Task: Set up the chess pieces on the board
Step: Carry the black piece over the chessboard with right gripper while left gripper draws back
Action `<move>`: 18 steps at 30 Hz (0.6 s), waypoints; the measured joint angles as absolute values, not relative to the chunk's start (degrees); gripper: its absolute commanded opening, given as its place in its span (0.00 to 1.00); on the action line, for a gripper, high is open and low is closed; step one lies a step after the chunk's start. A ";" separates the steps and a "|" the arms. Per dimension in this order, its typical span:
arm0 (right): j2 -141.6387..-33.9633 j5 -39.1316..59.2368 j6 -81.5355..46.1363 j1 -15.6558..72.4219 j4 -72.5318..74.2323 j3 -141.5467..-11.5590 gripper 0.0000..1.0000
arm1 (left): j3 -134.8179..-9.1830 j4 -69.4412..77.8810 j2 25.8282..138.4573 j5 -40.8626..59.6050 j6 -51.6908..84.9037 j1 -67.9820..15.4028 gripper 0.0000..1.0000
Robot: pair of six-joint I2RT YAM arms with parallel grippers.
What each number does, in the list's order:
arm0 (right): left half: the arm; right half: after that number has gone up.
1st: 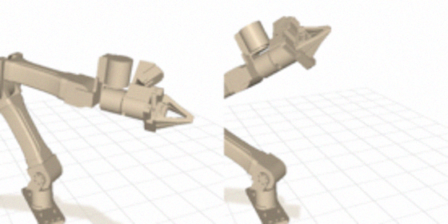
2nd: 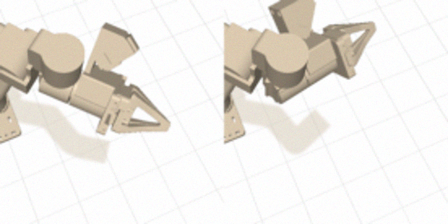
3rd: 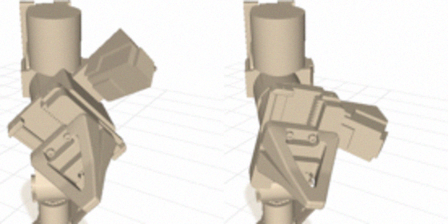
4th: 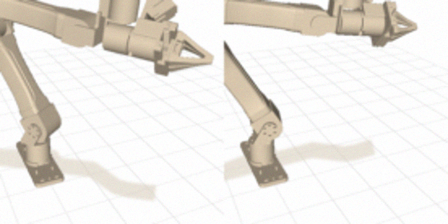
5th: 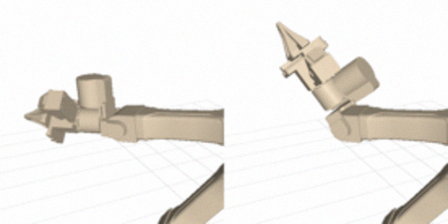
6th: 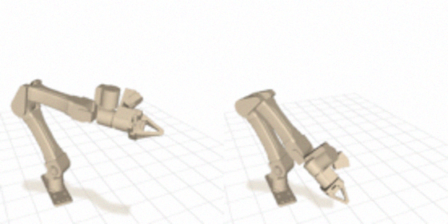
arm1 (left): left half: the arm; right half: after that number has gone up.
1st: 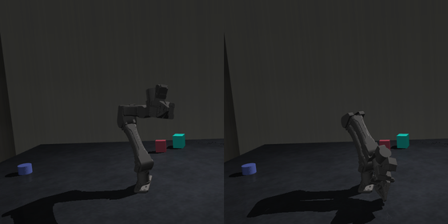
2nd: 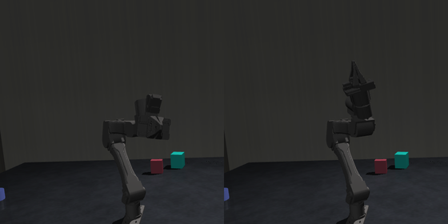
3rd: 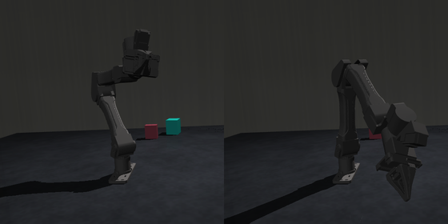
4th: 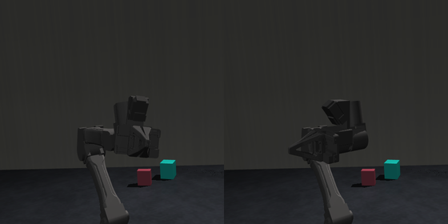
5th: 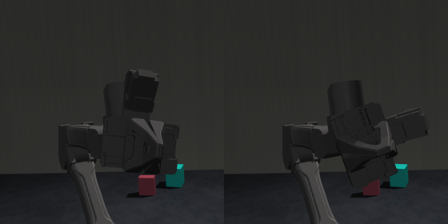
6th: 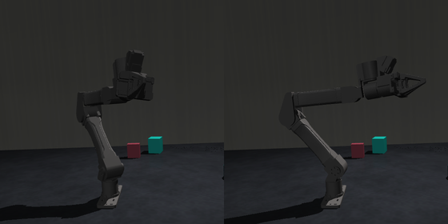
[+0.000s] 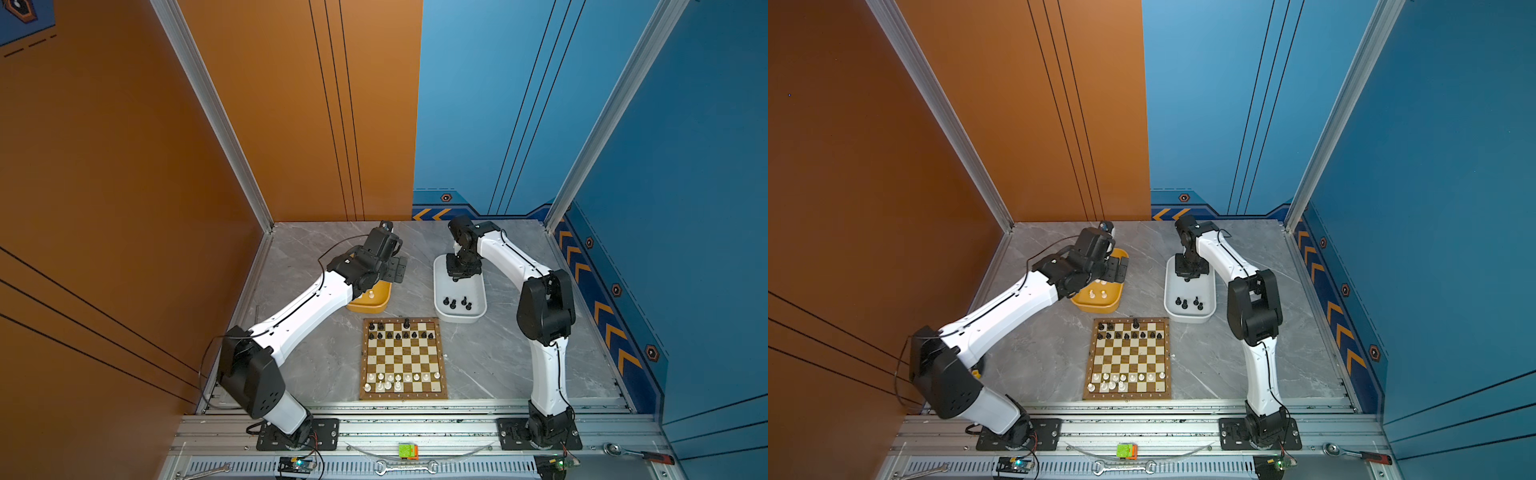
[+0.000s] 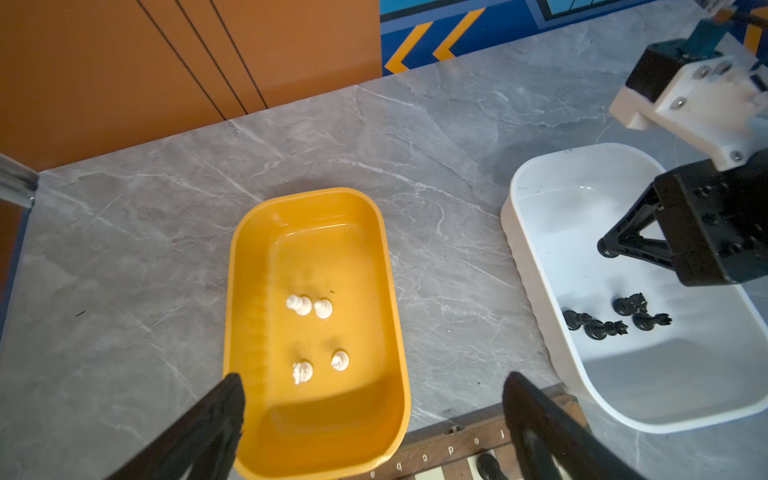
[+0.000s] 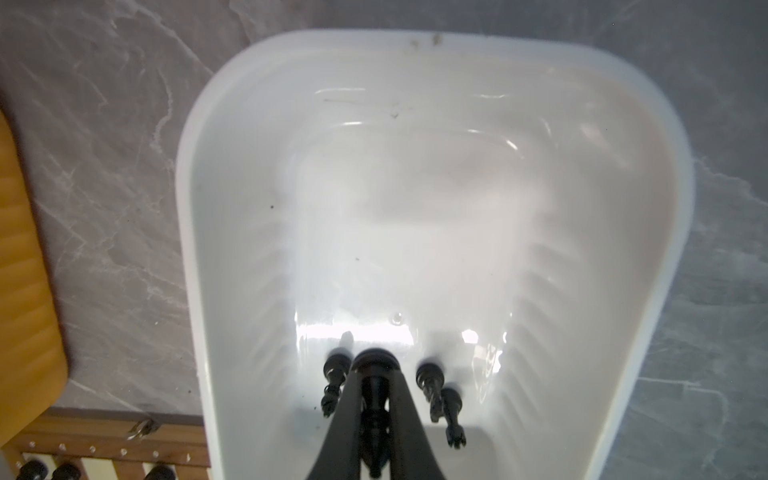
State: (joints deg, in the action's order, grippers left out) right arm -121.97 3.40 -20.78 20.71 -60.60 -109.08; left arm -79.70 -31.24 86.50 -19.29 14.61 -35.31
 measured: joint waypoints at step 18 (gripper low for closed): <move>-117.23 -1.87 -24.49 44.03 -65.65 -113.97 0.09 | -45.06 -33.04 51.90 -20.34 21.02 -34.48 0.98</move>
